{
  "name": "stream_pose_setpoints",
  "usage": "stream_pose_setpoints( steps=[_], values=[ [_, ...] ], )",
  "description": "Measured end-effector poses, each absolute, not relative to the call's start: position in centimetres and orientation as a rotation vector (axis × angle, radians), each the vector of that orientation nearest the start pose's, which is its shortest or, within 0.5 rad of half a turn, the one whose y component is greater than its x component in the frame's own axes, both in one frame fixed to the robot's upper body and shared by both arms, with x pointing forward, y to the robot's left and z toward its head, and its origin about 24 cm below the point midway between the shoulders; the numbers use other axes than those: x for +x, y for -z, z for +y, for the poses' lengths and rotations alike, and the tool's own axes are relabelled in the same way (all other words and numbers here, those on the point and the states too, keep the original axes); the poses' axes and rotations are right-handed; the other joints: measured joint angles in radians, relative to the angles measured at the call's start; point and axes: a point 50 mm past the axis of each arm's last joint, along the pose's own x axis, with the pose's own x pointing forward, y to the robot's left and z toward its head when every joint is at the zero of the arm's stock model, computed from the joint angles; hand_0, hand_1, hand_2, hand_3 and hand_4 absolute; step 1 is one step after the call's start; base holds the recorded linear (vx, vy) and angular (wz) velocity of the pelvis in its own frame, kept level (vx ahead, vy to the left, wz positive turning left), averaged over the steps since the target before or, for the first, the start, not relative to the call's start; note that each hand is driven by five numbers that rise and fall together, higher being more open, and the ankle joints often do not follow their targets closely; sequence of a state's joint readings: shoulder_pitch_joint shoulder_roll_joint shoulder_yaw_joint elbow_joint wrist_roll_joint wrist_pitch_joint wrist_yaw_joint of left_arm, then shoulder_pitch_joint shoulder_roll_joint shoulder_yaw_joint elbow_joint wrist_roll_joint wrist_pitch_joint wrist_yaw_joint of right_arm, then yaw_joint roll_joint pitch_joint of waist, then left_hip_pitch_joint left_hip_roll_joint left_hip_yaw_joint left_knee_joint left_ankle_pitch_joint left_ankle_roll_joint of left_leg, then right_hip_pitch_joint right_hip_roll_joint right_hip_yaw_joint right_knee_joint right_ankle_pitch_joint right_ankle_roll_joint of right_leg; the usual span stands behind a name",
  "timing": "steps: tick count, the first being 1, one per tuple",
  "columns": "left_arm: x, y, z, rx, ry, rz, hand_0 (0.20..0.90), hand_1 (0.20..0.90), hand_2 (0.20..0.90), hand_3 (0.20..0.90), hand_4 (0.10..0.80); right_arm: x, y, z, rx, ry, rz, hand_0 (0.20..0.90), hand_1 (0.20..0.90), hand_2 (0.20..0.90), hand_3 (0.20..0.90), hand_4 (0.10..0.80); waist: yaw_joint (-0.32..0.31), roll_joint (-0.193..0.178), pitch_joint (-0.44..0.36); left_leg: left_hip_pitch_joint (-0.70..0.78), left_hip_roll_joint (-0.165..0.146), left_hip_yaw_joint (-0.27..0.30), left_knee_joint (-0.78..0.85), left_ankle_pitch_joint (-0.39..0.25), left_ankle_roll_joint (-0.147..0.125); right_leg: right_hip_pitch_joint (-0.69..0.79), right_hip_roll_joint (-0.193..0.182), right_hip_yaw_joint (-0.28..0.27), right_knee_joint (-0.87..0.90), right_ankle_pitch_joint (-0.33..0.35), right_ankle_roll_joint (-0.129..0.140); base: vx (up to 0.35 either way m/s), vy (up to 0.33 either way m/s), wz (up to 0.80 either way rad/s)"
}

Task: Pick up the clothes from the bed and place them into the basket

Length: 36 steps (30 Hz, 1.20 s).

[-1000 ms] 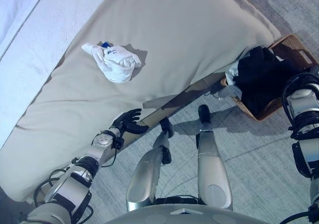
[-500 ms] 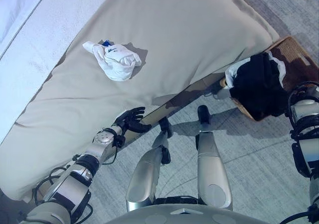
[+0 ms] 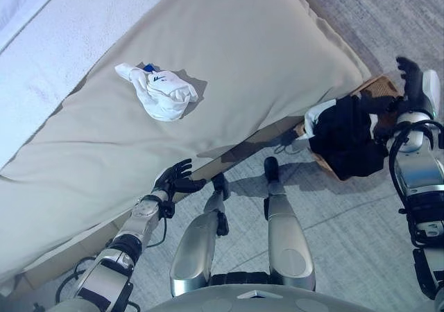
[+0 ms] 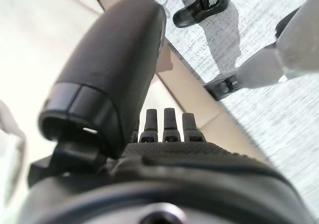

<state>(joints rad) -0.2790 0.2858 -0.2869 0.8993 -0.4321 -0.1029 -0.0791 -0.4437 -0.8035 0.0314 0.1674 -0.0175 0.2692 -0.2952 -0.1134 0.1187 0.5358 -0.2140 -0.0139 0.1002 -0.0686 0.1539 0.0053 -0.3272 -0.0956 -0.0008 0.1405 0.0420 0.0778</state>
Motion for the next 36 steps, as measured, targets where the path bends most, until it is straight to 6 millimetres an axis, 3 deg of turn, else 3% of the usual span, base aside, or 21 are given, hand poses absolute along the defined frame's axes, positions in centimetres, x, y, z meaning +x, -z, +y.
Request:
stream_pose_setpoints(
  steps=[4, 10, 16, 19, 24, 36],
  values=[
    [25.6, 7.4, 19.1, -0.003, 0.092, 0.574, 0.9, 0.9, 0.9, 0.9, 0.8, 33.4, -18.8, -28.5, -0.92, 0.343, -0.14, 0.9, 0.9, 0.9, 0.9, 0.8, 0.063, -0.019, -0.002, -0.018, 0.001, -0.063, 0.046, -0.004, -0.006, 0.038, -0.007, -0.068, 0.002, -0.011, -0.001, 0.042, 0.112, 0.51],
    [25.3, 7.7, 20.4, 0.05, 0.076, 0.612, 0.9, 0.9, 0.9, 0.9, 0.8, 36.7, -18.8, -28.7, -0.992, 0.332, -0.026, 0.9, 0.9, 0.9, 0.9, 0.8, 0.198, -0.041, -0.003, -0.097, -0.005, -0.162, 0.112, -0.014, -0.007, 0.011, -0.019, -0.151, 0.064, -0.053, -0.011, 0.04, 0.071, 0.53],
    [24.7, 7.7, 22.9, 0.118, 0.036, 0.642, 0.9, 0.9, 0.9, 0.9, 0.8, 39.5, -20.7, -25.4, -0.904, 0.322, -0.058, 0.9, 0.9, 0.9, 0.9, 0.8, 0.282, -0.086, 0.006, -0.15, -0.02, -0.234, 0.144, -0.004, -0.013, -0.001, -0.038, -0.214, 0.089, -0.067, -0.003, 0.032, 0.07, 0.37],
    [25.0, 7.4, 23.1, 0.128, 0.034, 0.629, 0.9, 0.9, 0.9, 0.9, 0.8, 40.4, -21.0, -23.6, -0.85, 0.319, -0.077, 0.9, 0.9, 0.9, 0.9, 0.8, 0.319, -0.118, 0.009, -0.177, -0.033, -0.263, 0.162, -0.004, -0.013, -0.001, -0.048, -0.246, 0.087, -0.069, 0.0, 0.059, 0.07, 0.3],
    [25.6, 6.9, 22.4, 0.13, 0.065, 0.597, 0.9, 0.9, 0.9, 0.9, 0.8, 41.1, -22.1, -22.5, -0.79, 0.372, -0.101, 0.9, 0.9, 0.9, 0.9, 0.8, 0.361, -0.133, 0.01, -0.24, -0.048, -0.303, 0.195, -0.015, -0.029, -0.027, -0.056, -0.282, 0.089, -0.072, 0.004, 0.045, 0.039, 0.26],
    [25.9, 6.2, 22.5, 0.137, 0.092, 0.532, 0.9, 0.9, 0.9, 0.9, 0.8, 41.5, -21.2, -25.4, -0.764, 0.369, 0.294, 0.9, 0.9, 0.9, 0.9, 0.8, 0.426, -0.134, 0.011, -0.299, -0.077, -0.378, 0.22, -0.014, -0.043, -0.038, -0.068, -0.337, 0.087, -0.08, 0.015, 0.04, 0.005, 0.18]
  ],
)
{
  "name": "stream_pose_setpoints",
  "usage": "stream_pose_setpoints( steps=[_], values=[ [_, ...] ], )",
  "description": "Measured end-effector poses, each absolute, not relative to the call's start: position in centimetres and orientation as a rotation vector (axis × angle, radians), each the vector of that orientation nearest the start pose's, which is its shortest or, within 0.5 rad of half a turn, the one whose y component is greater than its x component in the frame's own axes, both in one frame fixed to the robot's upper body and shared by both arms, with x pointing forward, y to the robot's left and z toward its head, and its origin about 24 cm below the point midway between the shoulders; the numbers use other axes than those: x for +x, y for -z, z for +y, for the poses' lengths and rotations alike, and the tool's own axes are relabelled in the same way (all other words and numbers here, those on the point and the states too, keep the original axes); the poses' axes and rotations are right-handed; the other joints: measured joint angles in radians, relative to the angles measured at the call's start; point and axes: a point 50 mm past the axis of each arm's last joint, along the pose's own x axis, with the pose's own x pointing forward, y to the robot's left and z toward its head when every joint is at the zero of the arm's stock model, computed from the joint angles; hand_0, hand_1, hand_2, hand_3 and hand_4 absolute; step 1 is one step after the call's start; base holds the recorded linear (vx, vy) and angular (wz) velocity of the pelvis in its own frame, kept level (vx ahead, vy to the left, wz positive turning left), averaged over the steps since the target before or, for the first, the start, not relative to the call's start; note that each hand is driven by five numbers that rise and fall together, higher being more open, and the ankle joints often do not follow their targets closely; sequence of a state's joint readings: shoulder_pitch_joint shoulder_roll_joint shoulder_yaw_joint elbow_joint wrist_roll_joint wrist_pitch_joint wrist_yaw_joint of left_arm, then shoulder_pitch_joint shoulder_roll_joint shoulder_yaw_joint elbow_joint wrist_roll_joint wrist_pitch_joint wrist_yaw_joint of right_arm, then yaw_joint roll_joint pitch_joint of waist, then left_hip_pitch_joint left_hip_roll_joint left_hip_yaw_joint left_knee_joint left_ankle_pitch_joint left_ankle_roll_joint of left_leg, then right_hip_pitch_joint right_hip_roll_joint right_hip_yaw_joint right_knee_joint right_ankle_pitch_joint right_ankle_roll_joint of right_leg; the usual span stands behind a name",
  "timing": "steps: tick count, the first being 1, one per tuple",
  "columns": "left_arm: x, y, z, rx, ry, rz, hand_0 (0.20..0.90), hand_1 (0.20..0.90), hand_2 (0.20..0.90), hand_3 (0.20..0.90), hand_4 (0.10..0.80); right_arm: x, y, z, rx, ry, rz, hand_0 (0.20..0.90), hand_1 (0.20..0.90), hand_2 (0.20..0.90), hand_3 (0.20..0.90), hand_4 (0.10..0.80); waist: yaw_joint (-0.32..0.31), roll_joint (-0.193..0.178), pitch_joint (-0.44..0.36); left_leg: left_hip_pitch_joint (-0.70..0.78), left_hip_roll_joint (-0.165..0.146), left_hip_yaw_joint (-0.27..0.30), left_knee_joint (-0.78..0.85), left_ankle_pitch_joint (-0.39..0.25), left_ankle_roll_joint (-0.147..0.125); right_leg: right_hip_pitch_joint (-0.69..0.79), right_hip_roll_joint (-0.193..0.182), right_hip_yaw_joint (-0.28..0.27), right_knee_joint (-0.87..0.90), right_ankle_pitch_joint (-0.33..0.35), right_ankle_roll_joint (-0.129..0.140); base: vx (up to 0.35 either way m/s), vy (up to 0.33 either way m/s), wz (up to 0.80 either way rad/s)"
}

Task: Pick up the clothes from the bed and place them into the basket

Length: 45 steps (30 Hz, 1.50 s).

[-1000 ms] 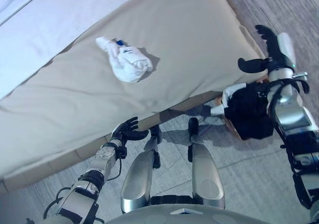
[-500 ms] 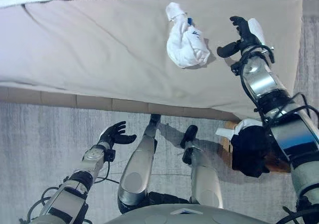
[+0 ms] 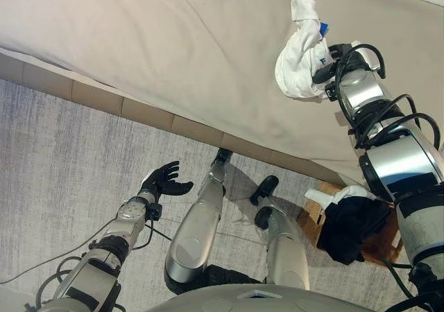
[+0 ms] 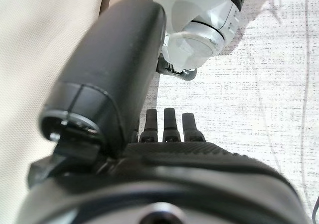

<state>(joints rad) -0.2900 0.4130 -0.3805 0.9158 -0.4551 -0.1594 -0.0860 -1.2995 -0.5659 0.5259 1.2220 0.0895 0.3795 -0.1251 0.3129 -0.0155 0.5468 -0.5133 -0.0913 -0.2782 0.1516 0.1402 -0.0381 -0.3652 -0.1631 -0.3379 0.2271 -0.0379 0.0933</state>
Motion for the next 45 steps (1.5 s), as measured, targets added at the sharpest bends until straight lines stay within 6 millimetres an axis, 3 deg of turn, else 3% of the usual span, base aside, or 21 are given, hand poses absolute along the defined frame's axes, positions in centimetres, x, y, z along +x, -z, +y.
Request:
stream_pose_setpoints(
  steps=[6, 8, 14, 16, 22, 26, 30, 35, 37, 39, 41, 45],
  values=[
    [25.9, 5.8, 21.9, 0.12, 0.127, 0.492, 0.9, 0.9, 0.9, 0.9, 0.8, 41.6, -23.5, -25.0, -0.789, 0.39, 0.297, 0.9, 0.9, 0.9, 0.9, 0.8, -0.001, -0.002, -0.002, -0.061, 0.003, -0.017, 0.001, 0.012, -0.017, -0.057, 0.006, -0.011, 0.004, 0.0, 0.0, 0.001, 0.003, 0.02],
    [26.0, 5.7, 21.7, 0.12, 0.138, 0.482, 0.9, 0.9, 0.9, 0.9, 0.8, 41.6, -24.5, -24.9, -0.79, 0.4, 0.285, 0.3, 0.3, 0.3, 0.2, 0.1, -0.005, -0.002, -0.002, -0.084, 0.004, -0.025, 0.001, 0.015, -0.022, -0.076, 0.007, -0.021, 0.004, 0.0, 0.0, -0.006, -0.006, 0.08],
    [25.8, 5.6, 21.6, 0.115, 0.143, 0.466, 0.9, 0.9, 0.9, 0.9, 0.8, 41.5, -26.2, -25.5, -0.764, 0.464, 0.166, 0.3, 0.3, 0.3, 0.2, 0.1, -0.013, -0.002, -0.002, -0.113, 0.005, -0.029, 0.002, 0.016, -0.024, -0.102, 0.008, -0.026, 0.001, 0.002, -0.002, -0.007, -0.005, 0.02],
    [25.7, 5.7, 21.6, 0.116, 0.136, 0.47, 0.9, 0.9, 0.9, 0.9, 0.8, 41.7, -26.3, -24.5, -0.688, 0.437, 0.036, 0.3, 0.3, 0.3, 0.2, 0.1, -0.024, -0.002, -0.002, -0.113, 0.006, -0.026, 0.003, 0.017, -0.024, -0.102, 0.009, -0.024, 0.0, 0.003, -0.004, -0.022, -0.009, -0.03],
    [25.7, 5.8, 21.8, 0.122, 0.1, 0.47, 0.9, 0.9, 0.9, 0.9, 0.8, 41.2, -26.2, -17.2, -0.477, 0.191, -0.331, 0.3, 0.3, 0.3, 0.2, 0.1, -0.033, -0.013, 0.004, -0.091, 0.026, 0.036, 0.044, 0.005, -0.017, -0.087, 0.023, 0.028, 0.0, 0.009, -0.011, -0.082, -0.024, -0.24],
    [25.9, 5.5, 22.6, 0.144, 0.07, 0.472, 0.9, 0.9, 0.9, 0.9, 0.8, 40.3, -25.9, -16.1, -0.441, 0.168, -0.427, 0.3, 0.3, 0.3, 0.2, 0.1, -0.042, -0.056, 0.012, -0.009, 0.046, 0.082, 0.057, -0.022, -0.009, -0.006, 0.037, 0.055, -0.019, 0.013, -0.017, -0.04, -0.13, -0.22],
    [25.4, 6.0, 24.4, 0.156, 0.007, 0.539, 0.9, 0.9, 0.9, 0.9, 0.8, 39.5, -25.5, -18.1, -0.394, 0.233, -0.444, 0.3, 0.3, 0.3, 0.2, 0.1, -0.068, -0.111, 0.014, 0.132, 0.063, 0.138, 0.045, -0.061, -0.003, 0.131, 0.049, 0.101, -0.075, 0.031, -0.011, -0.006, -0.162, -0.36],
    [23.8, 7.4, 26.9, 0.187, -0.093, 0.671, 0.9, 0.9, 0.9, 0.9, 0.8, 36.6, -27.7, -23.0, -0.388, 0.341, -0.541, 0.3, 0.3, 0.3, 0.2, 0.1, -0.147, -0.126, 0.004, 0.283, 0.074, 0.221, -0.026, -0.07, 0.016, 0.254, 0.054, 0.176, -0.168, 0.069, 0.008, 0.036, -0.118, -0.4],
    [22.6, 7.9, 27.9, 0.205, -0.12, 0.715, 0.9, 0.9, 0.9, 0.9, 0.8, 36.0, -27.8, -23.6, -0.375, 0.359, -0.552, 0.3, 0.3, 0.3, 0.2, 0.1, -0.18, -0.143, -0.009, 0.314, 0.075, 0.248, -0.044, -0.071, 0.018, 0.269, 0.053, 0.199, -0.183, 0.076, 0.004, -0.003, -0.08, -0.43],
    [21.6, 8.3, 28.7, 0.199, -0.15, 0.757, 0.9, 0.9, 0.9, 0.9, 0.8, 35.0, -27.8, -25.7, -0.384, 0.415, -0.543, 0.3, 0.3, 0.3, 0.2, 0.1, -0.229, -0.157, -0.021, 0.361, 0.081, 0.272, -0.078, -0.065, 0.026, 0.3, 0.058, 0.224, -0.211, 0.108, 0.005, -0.048, -0.113, -0.4],
    [21.5, 8.4, 28.7, 0.194, -0.143, 0.761, 0.9, 0.9, 0.9, 0.9, 0.8, 34.4, -27.3, -27.4, -0.389, 0.463, -0.518, 0.3, 0.3, 0.3, 0.2, 0.1, -0.241, -0.157, -0.022, 0.408, 0.087, 0.295, -0.112, -0.062, 0.029, 0.324, 0.063, 0.245, -0.221, 0.114, 0.002, -0.05, -0.072, -0.34],
    [20.6, 9.3, 28.0, 0.189, -0.114, 0.804, 0.9, 0.9, 0.9, 0.9, 0.8, 33.0, -23.5, -30.6, -0.403, 0.558, -0.387, 0.3, 0.3, 0.3, 0.2, 0.1, -0.299, -0.145, -0.142, 0.429, 0.09, 0.322, -0.163, -0.053, 0.039, 0.318, 0.072, 0.266, -0.246, 0.117, -0.001, -0.017, -0.033, -0.25]
  ],
)
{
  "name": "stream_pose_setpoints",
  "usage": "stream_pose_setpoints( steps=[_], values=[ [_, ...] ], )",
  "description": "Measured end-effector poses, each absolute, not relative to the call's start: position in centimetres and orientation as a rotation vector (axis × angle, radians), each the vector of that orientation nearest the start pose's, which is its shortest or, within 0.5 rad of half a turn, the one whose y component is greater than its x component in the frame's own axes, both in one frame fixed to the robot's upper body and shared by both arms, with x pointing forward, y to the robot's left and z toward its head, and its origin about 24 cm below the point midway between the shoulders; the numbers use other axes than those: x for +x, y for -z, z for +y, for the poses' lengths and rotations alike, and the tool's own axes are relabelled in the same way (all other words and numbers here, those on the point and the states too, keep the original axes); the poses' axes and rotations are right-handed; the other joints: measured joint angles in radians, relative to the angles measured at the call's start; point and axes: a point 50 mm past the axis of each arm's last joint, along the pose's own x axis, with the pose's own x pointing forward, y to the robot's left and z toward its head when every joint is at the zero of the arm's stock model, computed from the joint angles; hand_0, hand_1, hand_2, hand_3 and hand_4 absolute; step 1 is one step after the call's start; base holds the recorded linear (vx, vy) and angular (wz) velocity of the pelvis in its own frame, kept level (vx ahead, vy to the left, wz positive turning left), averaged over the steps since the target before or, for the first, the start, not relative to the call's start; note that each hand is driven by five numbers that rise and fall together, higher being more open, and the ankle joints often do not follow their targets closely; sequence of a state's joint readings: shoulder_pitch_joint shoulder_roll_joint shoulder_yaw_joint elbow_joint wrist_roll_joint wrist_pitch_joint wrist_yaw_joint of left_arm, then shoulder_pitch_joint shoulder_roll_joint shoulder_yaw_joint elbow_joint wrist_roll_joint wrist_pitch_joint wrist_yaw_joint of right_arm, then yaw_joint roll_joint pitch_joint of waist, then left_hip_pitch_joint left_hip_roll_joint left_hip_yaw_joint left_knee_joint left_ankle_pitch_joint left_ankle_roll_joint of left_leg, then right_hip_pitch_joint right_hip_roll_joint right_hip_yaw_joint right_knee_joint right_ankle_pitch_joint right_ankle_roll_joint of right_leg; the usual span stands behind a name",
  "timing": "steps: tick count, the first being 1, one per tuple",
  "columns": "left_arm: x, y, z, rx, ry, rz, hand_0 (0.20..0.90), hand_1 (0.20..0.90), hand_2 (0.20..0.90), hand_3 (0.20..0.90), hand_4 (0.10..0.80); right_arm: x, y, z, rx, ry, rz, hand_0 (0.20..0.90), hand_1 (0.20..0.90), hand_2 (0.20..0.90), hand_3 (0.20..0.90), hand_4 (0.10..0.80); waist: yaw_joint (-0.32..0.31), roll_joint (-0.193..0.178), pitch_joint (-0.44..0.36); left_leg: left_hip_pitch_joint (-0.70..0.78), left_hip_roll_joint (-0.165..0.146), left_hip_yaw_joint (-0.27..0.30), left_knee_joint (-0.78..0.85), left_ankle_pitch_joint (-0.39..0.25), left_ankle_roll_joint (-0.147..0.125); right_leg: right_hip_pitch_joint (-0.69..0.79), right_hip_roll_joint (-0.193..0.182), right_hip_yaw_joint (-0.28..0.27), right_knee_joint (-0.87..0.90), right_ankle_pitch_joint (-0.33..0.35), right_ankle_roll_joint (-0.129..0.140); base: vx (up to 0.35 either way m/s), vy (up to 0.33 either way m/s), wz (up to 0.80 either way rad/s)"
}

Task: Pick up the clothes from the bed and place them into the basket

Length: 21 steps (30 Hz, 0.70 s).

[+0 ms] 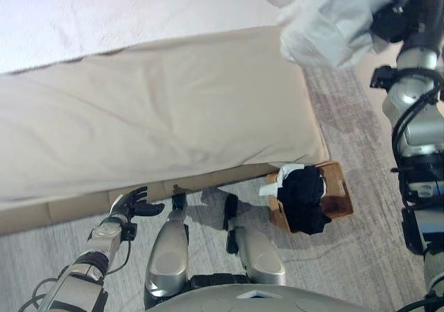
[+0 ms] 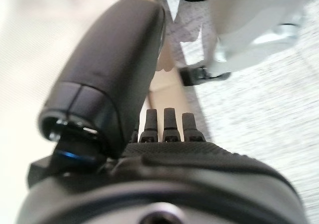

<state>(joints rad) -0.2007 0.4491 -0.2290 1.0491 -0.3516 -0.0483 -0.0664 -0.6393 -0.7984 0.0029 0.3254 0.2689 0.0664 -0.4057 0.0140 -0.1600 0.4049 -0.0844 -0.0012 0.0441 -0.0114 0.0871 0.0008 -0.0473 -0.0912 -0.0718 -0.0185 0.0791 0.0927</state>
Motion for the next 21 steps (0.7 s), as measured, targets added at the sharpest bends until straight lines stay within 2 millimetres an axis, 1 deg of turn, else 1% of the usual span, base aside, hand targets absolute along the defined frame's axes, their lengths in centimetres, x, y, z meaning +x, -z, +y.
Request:
stream_pose_setpoints(
  steps=[1, 4, 6, 7, 8, 10, 11, 13, 14, 15, 16, 18, 19, 20, 21],
  values=[
    [20.4, 9.7, 27.5, 0.176, -0.104, 0.813, 0.9, 0.9, 0.9, 0.9, 0.8, 32.6, -22.4, -31.3, -0.41, 0.572, -0.35, 0.3, 0.3, 0.3, 0.2, 0.1, -0.013, 0.009, -0.021, 0.024, 0.001, 0.02, -0.015, 0.001, 0.0, 0.007, 0.002, 0.013, -0.001, 0.0, 0.0, 0.0, -0.044, -0.36],
    [19.3, 11.0, 25.7, 0.128, -0.071, 0.849, 0.9, 0.9, 0.9, 0.9, 0.8, 31.0, -18.6, -33.2, -0.435, 0.612, -0.225, 0.3, 0.3, 0.3, 0.2, 0.1, -0.052, 0.052, -0.101, 0.077, 0.002, 0.052, -0.061, 0.002, -0.001, 0.039, 0.001, 0.042, -0.038, 0.0, 0.0, -0.021, -0.073, -0.37],
    [18.8, 11.5, 24.9, 0.114, -0.059, 0.866, 0.9, 0.9, 0.9, 0.9, 0.8, 29.8, -16.4, -34.2, -0.445, 0.632, -0.152, 0.3, 0.3, 0.3, 0.2, 0.1, -0.087, 0.081, -0.126, 0.111, 0.0, 0.076, -0.077, 0.001, 0.0, 0.061, 0.001, 0.067, -0.054, 0.0, 0.0, -0.06, -0.085, -0.39],
    [18.7, 11.5, 24.9, 0.114, -0.059, 0.869, 0.9, 0.9, 0.9, 0.9, 0.8, 29.6, -15.9, -34.3, -0.45, 0.633, -0.132, 0.3, 0.3, 0.3, 0.2, 0.1, -0.099, 0.087, -0.133, 0.114, 0.0, 0.083, -0.077, 0.001, 0.0, 0.06, 0.001, 0.073, -0.056, 0.0, 0.0, -0.064, -0.09, -0.4],
    [18.6, 11.6, 25.0, 0.115, -0.06, 0.873, 0.9, 0.9, 0.9, 0.9, 0.8, 29.2, -14.8, -34.5, -0.454, 0.634, -0.097, 0.3, 0.3, 0.3, 0.2, 0.1, -0.116, 0.095, -0.142, 0.117, 0.001, 0.096, -0.077, -0.001, 0.003, 0.06, 0.002, 0.088, -0.065, 0.0, 0.0, -0.032, -0.086, -0.32],
    [18.6, 11.6, 25.1, 0.119, -0.066, 0.883, 0.9, 0.9, 0.9, 0.9, 0.8, 28.8, -13.1, -34.6, -0.443, 0.627, -0.029, 0.3, 0.3, 0.3, 0.2, 0.1, -0.148, 0.105, -0.148, 0.119, 0.002, 0.104, -0.077, -0.002, 0.003, 0.061, 0.007, 0.096, -0.07, 0.0, 0.0, -0.017, -0.104, -0.24],
    [18.6, 11.7, 25.1, 0.131, -0.059, 0.89, 0.9, 0.9, 0.9, 0.9, 0.8, 28.5, -11.8, -34.8, -0.445, 0.62, 0.038, 0.3, 0.3, 0.3, 0.2, 0.1, -0.159, 0.112, -0.152, 0.125, 0.014, 0.115, -0.077, -0.006, 0.001, 0.061, 0.015, 0.106, -0.07, 0.0, 0.0, -0.039, -0.117, -0.25],
    [18.5, 11.7, 25.0, 0.138, -0.047, 0.894, 0.9, 0.9, 0.9, 0.9, 0.8, 28.0, -9.7, -35.3, -0.457, 0.607, 0.14, 0.3, 0.3, 0.3, 0.2, 0.1, -0.159, 0.12, -0.158, 0.132, 0.02, 0.133, -0.078, -0.015, -0.006, 0.054, 0.028, 0.124, -0.068, 0.001, -0.002, -0.092, -0.114, -0.31],
    [18.6, 11.7, 25.0, 0.139, -0.039, 0.894, 0.9, 0.9, 0.9, 0.9, 0.8, 27.8, -8.9, -35.6, -0.466, 0.604, 0.183, 0.3, 0.3, 0.3, 0.2, 0.1, -0.158, 0.125, -0.161, 0.13, 0.024, 0.144, -0.077, -0.016, -0.008, 0.045, 0.032, 0.133, -0.066, 0.002, -0.002, -0.102, -0.098, -0.26],
    [18.7, 11.7, 24.9, 0.14, -0.034, 0.89, 0.9, 0.9, 0.9, 0.9, 0.8, 27.7, -8.5, -35.7, -0.469, 0.603, 0.204, 0.3, 0.3, 0.3, 0.2, 0.1, -0.157, 0.128, -0.162, 0.127, 0.027, 0.149, -0.077, -0.016, -0.009, 0.038, 0.034, 0.139, -0.064, 0.002, -0.003, -0.152, -0.112, -0.29],
    [18.6, 11.8, 24.7, 0.145, -0.018, 0.897, 0.9, 0.9, 0.9, 0.9, 0.8, 27.4, -7.2, -36.1, -0.489, 0.596, 0.268, 0.3, 0.3, 0.3, 0.2, 0.1, -0.159, 0.136, -0.163, 0.12, 0.033, 0.159, -0.077, -0.016, -0.009, 0.024, 0.038, 0.145, -0.06, 0.002, -0.003, -0.152, -0.116, -0.25],
    [18.8, 11.8, 24.3, 0.16, 0.006, 0.898, 0.9, 0.9, 0.9, 0.9, 0.8, 27.0, -5.7, -36.3, -0.51, 0.591, 0.349, 0.3, 0.3, 0.3, 0.2, 0.1, -0.16, 0.149, -0.16, 0.103, 0.036, 0.166, -0.065, -0.015, -0.011, -0.004, 0.043, 0.15, -0.039, 0.002, -0.004, -0.184, -0.113, -0.17],
    [19.1, 11.7, 24.0, 0.168, 0.022, 0.891, 0.9, 0.9, 0.9, 0.9, 0.8, 27.0, -5.2, -36.5, -0.519, 0.593, 0.376, 0.3, 0.3, 0.3, 0.2, 0.1, -0.16, 0.159, -0.154, 0.083, 0.037, 0.168, -0.052, -0.014, -0.012, -0.029, 0.042, 0.151, -0.025, -0.003, -0.005, -0.173, -0.078, -0.08],
    [19.5, 11.6, 23.7, 0.173, 0.034, 0.882, 0.9, 0.9, 0.9, 0.9, 0.8, 27.1, -5.1, -36.6, -0.52, 0.598, 0.386, 0.3, 0.3, 0.3, 0.2, 0.1, -0.16, 0.167, -0.148, 0.068, 0.037, 0.169, -0.044, -0.014, -0.012, -0.046, 0.041, 0.152, -0.015, -0.005, -0.005, -0.195, -0.042, -0.04],
    [20.3, 11.3, 23.1, 0.18, 0.06, 0.861, 0.9, 0.9, 0.9, 0.9, 0.8, 27.5, -5.3, -36.9, -0.524, 0.618, 0.393, 0.3, 0.3, 0.3, 0.2, 0.1, -0.161, 0.189, -0.132, 0.036, 0.037, 0.169, -0.028, -0.013, -0.013, -0.08, 0.034, 0.152, 0.006, -0.007, -0.007, -0.251, 0.008, -0.03]
  ],
)
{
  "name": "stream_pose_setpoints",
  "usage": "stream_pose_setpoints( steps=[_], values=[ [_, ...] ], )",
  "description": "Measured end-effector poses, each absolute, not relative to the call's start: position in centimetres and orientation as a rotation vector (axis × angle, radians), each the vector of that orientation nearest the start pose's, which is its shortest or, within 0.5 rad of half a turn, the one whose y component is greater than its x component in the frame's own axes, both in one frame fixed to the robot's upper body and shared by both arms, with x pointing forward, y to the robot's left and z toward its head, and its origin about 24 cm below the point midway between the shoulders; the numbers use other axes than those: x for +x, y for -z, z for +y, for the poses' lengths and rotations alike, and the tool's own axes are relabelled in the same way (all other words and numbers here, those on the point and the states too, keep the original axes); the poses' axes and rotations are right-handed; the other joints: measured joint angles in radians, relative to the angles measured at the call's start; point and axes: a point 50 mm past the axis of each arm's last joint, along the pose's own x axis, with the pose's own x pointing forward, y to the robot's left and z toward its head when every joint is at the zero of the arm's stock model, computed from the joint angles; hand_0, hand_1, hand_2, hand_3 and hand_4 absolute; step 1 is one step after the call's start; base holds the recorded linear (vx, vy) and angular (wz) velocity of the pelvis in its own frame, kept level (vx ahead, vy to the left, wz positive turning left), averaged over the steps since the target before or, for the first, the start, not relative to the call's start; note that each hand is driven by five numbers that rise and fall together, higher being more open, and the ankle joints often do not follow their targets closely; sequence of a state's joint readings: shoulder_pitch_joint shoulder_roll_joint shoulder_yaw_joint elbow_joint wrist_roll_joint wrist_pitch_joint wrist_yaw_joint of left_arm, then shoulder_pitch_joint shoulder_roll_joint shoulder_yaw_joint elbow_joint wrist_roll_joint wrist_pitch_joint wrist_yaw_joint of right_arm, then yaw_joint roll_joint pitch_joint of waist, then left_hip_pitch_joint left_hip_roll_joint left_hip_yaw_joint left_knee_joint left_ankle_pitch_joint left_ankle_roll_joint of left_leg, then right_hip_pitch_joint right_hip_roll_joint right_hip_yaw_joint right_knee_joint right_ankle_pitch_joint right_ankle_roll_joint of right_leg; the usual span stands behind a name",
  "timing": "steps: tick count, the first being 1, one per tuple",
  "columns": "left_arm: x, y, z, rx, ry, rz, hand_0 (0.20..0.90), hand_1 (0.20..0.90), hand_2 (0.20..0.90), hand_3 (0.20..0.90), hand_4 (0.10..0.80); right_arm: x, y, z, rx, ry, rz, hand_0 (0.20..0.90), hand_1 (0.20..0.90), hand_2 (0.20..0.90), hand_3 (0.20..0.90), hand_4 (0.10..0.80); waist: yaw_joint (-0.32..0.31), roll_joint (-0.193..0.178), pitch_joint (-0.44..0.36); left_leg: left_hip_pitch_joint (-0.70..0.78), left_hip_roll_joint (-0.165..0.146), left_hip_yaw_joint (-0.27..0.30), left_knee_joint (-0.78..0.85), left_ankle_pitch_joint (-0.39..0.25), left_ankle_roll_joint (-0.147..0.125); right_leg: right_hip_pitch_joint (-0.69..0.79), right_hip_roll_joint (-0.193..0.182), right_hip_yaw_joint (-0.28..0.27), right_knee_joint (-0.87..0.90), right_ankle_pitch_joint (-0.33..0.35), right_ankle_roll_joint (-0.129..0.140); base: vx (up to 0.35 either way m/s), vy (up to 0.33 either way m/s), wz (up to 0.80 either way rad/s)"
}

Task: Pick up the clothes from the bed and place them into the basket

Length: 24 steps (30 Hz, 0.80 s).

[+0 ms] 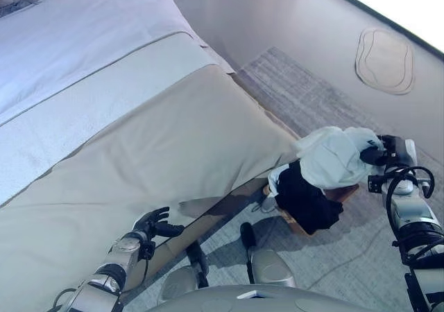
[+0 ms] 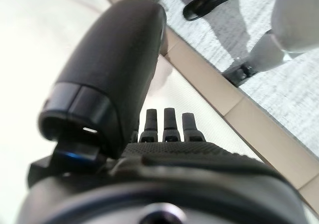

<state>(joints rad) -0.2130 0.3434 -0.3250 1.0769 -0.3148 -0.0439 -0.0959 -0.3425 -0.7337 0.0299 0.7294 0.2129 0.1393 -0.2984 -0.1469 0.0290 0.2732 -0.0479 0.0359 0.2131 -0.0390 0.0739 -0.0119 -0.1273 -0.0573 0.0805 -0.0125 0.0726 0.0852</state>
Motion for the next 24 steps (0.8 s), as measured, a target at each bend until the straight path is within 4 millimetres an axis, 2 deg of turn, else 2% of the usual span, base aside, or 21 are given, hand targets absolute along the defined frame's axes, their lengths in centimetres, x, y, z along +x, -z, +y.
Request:
stream_pose_setpoints(
  steps=[2, 3, 4, 5, 6, 7, 9, 10, 12, 13, 20, 24],
  values=[
    [22.5, 10.3, 21.4, 0.187, 0.118, 0.797, 0.9, 0.9, 0.9, 0.9, 0.8, 29.0, -7.1, -37.5, -0.536, 0.657, 0.371, 0.3, 0.3, 0.3, 0.2, 0.1, 0.0, 0.052, 0.055, -0.059, -0.008, 0.005, 0.032, 0.003, 0.001, -0.066, -0.008, 0.008, 0.046, 0.001, 0.001, -0.28, 0.008, -0.04],
    [23.9, 9.6, 20.3, 0.188, 0.147, 0.752, 0.9, 0.9, 0.9, 0.9, 0.8, 30.2, -8.7, -37.7, -0.537, 0.684, 0.335, 0.3, 0.3, 0.3, 0.2, 0.1, 0.0, 0.088, 0.107, -0.087, -0.016, 0.007, 0.048, 0.007, 0.002, -0.102, -0.015, 0.014, 0.076, 0.002, 0.004, -0.219, -0.04, -0.04],
    [24.6, 9.1, 19.9, 0.188, 0.16, 0.724, 0.9, 0.9, 0.9, 0.9, 0.8, 30.8, -9.3, -37.6, -0.538, 0.694, 0.323, 0.3, 0.3, 0.3, 0.2, 0.1, 0.0, 0.104, 0.125, -0.102, -0.018, 0.008, 0.052, 0.009, 0.003, -0.125, -0.018, 0.017, 0.091, 0.001, 0.003, -0.214, -0.09, -0.07],
    [25.9, 8.1, 19.1, 0.179, 0.182, 0.667, 0.9, 0.9, 0.9, 0.9, 0.8, 32.1, -10.8, -37.0, -0.547, 0.704, 0.287, 0.3, 0.3, 0.3, 0.2, 0.1, 0.002, 0.136, 0.158, -0.144, -0.023, 0.016, 0.053, 0.005, -0.005, -0.188, -0.021, 0.022, 0.129, -0.005, 0.003, -0.169, -0.099, -0.11],
    [27.1, 7.1, 18.7, 0.174, 0.194, 0.615, 0.9, 0.9, 0.9, 0.9, 0.8, 33.0, -11.8, -36.6, -0.55, 0.708, 0.259, 0.3, 0.3, 0.3, 0.2, 0.1, 0.006, 0.152, 0.188, -0.173, -0.027, 0.022, 0.056, 0.01, -0.012, -0.238, -0.026, 0.023, 0.162, -0.005, 0.003, -0.186, -0.113, -0.12],
    [28.1, 6.1, 18.5, 0.169, 0.2, 0.572, 0.9, 0.9, 0.9, 0.9, 0.8, 33.8, -13.1, -36.2, -0.55, 0.713, 0.229, 0.3, 0.3, 0.3, 0.2, 0.1, 0.012, 0.163, 0.224, -0.203, -0.032, 0.023, 0.068, 0.011, -0.013, -0.279, -0.029, 0.026, 0.192, -0.01, -0.001, -0.133, -0.09, -0.08],
    [29.4, 4.9, 18.3, 0.163, 0.204, 0.53, 0.9, 0.9, 0.9, 0.9, 0.8, 34.7, -13.8, -35.5, -0.539, 0.713, 0.222, 0.3, 0.3, 0.3, 0.2, 0.1, 0.032, 0.162, 0.236, -0.255, -0.041, 0.023, 0.071, 0.014, -0.015, -0.353, -0.028, 0.043, 0.232, -0.011, 0.001, -0.116, -0.109, -0.11],
    [29.9, 4.4, 18.2, 0.159, 0.207, 0.511, 0.9, 0.9, 0.9, 0.9, 0.8, 35.2, -13.6, -35.0, -0.54, 0.713, 0.234, 0.3, 0.3, 0.3, 0.2, 0.1, 0.041, 0.162, 0.236, -0.288, -0.042, 0.021, 0.078, 0.047, -0.006, -0.394, -0.023, 0.044, 0.255, -0.011, 0.0, -0.088, -0.11, -0.06],
    [30.8, 3.3, 17.8, 0.155, 0.23, 0.467, 0.9, 0.9, 0.9, 0.9, 0.8, 35.1, -13.2, -35.3, -0.526, 0.747, 0.274, 0.3, 0.3, 0.3, 0.2, 0.1, 0.056, 0.159, 0.238, -0.319, -0.04, 0.017, 0.085, 0.052, -0.004, -0.438, -0.021, 0.043, 0.286, -0.025, -0.015, -0.036, -0.083, 0.07],
    [31.0, 2.9, 17.7, 0.154, 0.244, 0.447, 0.9, 0.9, 0.9, 0.9, 0.8, 34.9, -13.1, -35.5, -0.527, 0.773, 0.281, 0.9, 0.9, 0.9, 0.9, 0.8, 0.062, 0.159, 0.238, -0.329, -0.04, 0.016, 0.085, 0.054, -0.006, -0.452, -0.021, 0.042, 0.298, -0.029, -0.014, -0.014, -0.079, 0.05],
    [30.8, 2.5, 18.7, 0.155, 0.267, 0.426, 0.9, 0.9, 0.9, 0.9, 0.8, 35.0, -14.6, -36.0, -0.519, 0.874, 0.244, 0.9, 0.9, 0.9, 0.9, 0.8, 0.065, 0.16, 0.237, -0.374, -0.042, 0.014, 0.08, 0.068, -0.006, -0.521, -0.028, 0.036, 0.343, -0.044, -0.024, 0.011, 0.008, 0.03],
    [30.7, 2.4, 19.3, 0.136, 0.269, 0.43, 0.9, 0.9, 0.9, 0.9, 0.8, 34.4, -14.3, -36.8, -0.527, 0.893, 0.3, 0.9, 0.9, 0.9, 0.9, 0.8, 0.075, 0.16, 0.237, -0.372, -0.038, 0.01, 0.07, 0.074, -0.008, -0.516, -0.022, 0.032, 0.335, -0.041, -0.025, 0.004, -0.01, 0.03]
  ],
)
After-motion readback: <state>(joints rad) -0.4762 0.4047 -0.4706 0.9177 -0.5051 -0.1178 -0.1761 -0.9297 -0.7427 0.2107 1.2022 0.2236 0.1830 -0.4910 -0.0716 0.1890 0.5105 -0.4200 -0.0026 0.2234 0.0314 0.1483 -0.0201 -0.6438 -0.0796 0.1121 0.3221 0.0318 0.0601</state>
